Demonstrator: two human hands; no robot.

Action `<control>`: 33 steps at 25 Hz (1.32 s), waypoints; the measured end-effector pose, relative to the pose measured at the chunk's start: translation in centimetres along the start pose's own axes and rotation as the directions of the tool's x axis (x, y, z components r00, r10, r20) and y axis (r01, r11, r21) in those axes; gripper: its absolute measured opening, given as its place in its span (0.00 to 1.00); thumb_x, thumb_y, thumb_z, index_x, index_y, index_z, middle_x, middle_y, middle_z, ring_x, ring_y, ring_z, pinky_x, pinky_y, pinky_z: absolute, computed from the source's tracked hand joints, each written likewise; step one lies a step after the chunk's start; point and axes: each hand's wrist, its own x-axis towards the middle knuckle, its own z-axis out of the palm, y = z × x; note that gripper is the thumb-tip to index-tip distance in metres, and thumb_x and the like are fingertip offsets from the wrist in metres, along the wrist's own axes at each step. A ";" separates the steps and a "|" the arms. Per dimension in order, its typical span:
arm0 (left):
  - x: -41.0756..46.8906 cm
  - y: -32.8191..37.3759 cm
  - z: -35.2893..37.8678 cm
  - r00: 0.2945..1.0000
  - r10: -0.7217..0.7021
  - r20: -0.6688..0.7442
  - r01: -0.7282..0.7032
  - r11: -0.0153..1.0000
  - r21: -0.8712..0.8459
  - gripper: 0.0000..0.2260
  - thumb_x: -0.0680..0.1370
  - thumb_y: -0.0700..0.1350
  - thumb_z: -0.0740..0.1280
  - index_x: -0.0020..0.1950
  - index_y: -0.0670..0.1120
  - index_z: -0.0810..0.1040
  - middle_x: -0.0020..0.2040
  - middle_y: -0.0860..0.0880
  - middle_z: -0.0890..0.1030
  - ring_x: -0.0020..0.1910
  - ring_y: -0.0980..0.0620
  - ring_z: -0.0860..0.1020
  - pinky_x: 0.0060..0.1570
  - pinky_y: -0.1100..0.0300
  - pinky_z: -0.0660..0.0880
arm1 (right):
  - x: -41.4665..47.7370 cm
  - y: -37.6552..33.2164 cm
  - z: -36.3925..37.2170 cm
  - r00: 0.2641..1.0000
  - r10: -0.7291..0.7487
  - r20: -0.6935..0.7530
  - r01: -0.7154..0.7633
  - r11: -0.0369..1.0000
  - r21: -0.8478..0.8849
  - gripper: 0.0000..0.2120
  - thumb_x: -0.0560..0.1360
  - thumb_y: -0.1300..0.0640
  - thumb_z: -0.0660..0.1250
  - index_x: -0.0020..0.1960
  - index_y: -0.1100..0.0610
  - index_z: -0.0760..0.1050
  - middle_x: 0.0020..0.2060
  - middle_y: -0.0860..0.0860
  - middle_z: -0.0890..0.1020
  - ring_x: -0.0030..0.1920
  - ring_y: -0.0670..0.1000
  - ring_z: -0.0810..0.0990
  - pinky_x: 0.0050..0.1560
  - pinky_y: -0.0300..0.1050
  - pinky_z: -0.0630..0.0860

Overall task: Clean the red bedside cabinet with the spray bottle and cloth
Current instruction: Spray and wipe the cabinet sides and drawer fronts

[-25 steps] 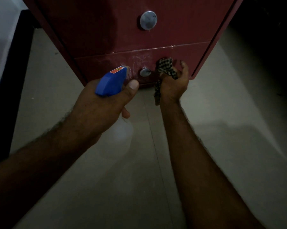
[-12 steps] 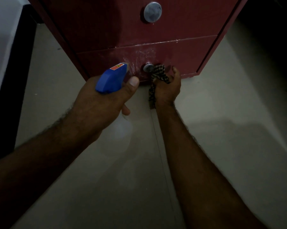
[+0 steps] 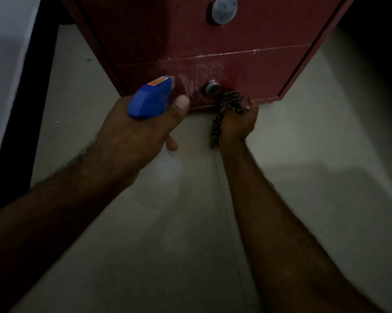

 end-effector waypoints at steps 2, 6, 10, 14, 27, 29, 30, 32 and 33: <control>0.2 -0.5 -0.3 1.000 0.007 -0.004 -0.007 1.000 0.011 0.11 0.75 0.63 0.65 0.49 0.57 0.72 0.41 0.50 0.79 0.31 0.70 0.78 0.33 0.69 0.71 | 0.3 0.2 0.2 1.000 0.015 -0.007 -0.015 1.000 -0.008 0.27 0.74 0.62 0.75 0.71 0.55 0.74 0.58 0.51 0.84 0.56 0.52 0.83 0.62 0.51 0.81; 0.2 -0.8 -0.6 1.000 0.004 0.009 -0.004 1.000 -0.001 0.19 0.74 0.63 0.64 0.61 0.57 0.72 0.43 0.48 0.81 0.32 0.65 0.80 0.34 0.67 0.71 | -2.0 0.9 1.7 0.985 0.005 0.175 0.014 0.994 -0.108 0.35 0.70 0.62 0.79 0.74 0.54 0.71 0.52 0.45 0.82 0.54 0.49 0.82 0.61 0.47 0.80; 0.2 -0.9 -1.0 1.000 0.013 -0.014 -0.013 1.000 -0.017 0.09 0.75 0.63 0.65 0.47 0.60 0.70 0.40 0.47 0.81 0.31 0.64 0.80 0.27 0.76 0.70 | -0.9 1.4 1.9 0.997 0.077 0.023 -0.078 0.996 0.035 0.31 0.71 0.62 0.77 0.71 0.52 0.72 0.48 0.47 0.85 0.51 0.51 0.85 0.58 0.55 0.83; 0.1 -1.2 -1.6 0.999 0.019 -0.036 -0.020 1.000 -0.021 0.09 0.75 0.62 0.66 0.46 0.60 0.70 0.38 0.50 0.79 0.30 0.68 0.79 0.27 0.76 0.70 | -1.4 1.3 2.8 0.994 0.098 -0.037 -0.096 0.994 0.053 0.23 0.73 0.61 0.75 0.64 0.48 0.74 0.50 0.48 0.85 0.50 0.51 0.85 0.56 0.52 0.84; 0.0 -1.9 -2.3 0.998 0.048 -0.031 -0.051 0.996 -0.069 0.10 0.75 0.62 0.67 0.47 0.56 0.74 0.40 0.46 0.82 0.34 0.56 0.83 0.30 0.74 0.73 | -6.1 0.2 5.3 0.879 0.401 0.258 -0.476 0.765 0.434 0.31 0.67 0.69 0.76 0.65 0.51 0.73 0.62 0.57 0.82 0.58 0.62 0.85 0.57 0.65 0.83; 0.0 -1.9 -2.4 0.998 0.048 -0.039 -0.051 0.995 -0.083 0.10 0.76 0.61 0.67 0.46 0.55 0.74 0.39 0.46 0.82 0.34 0.56 0.83 0.28 0.77 0.71 | -6.2 0.2 5.3 0.855 0.453 0.254 -0.519 0.738 0.430 0.31 0.72 0.73 0.73 0.70 0.53 0.72 0.63 0.59 0.81 0.57 0.62 0.84 0.56 0.65 0.83; -0.1 -1.8 -2.4 0.998 0.042 -0.037 -0.045 0.995 -0.089 0.10 0.76 0.61 0.67 0.46 0.55 0.74 0.39 0.46 0.82 0.33 0.55 0.83 0.28 0.77 0.70 | -6.3 0.1 5.4 0.844 0.479 0.243 -0.537 0.738 0.410 0.33 0.72 0.73 0.72 0.73 0.54 0.70 0.63 0.59 0.81 0.55 0.62 0.85 0.55 0.64 0.84; -0.1 -1.8 -2.6 0.999 0.039 -0.037 -0.042 0.995 -0.092 0.10 0.75 0.61 0.67 0.46 0.57 0.73 0.38 0.47 0.83 0.33 0.57 0.83 0.27 0.76 0.70 | -6.5 -0.2 5.8 0.840 0.479 0.255 -0.542 0.734 0.408 0.32 0.71 0.73 0.72 0.73 0.57 0.72 0.61 0.60 0.83 0.53 0.62 0.86 0.50 0.64 0.85; -0.2 -1.9 -2.7 0.998 0.043 -0.037 -0.046 0.994 -0.097 0.09 0.75 0.61 0.67 0.46 0.58 0.73 0.38 0.48 0.82 0.33 0.57 0.83 0.27 0.75 0.71 | -6.7 -0.4 5.9 0.848 0.455 0.272 -0.530 0.734 0.425 0.32 0.71 0.73 0.72 0.72 0.57 0.73 0.60 0.60 0.84 0.53 0.62 0.86 0.49 0.64 0.85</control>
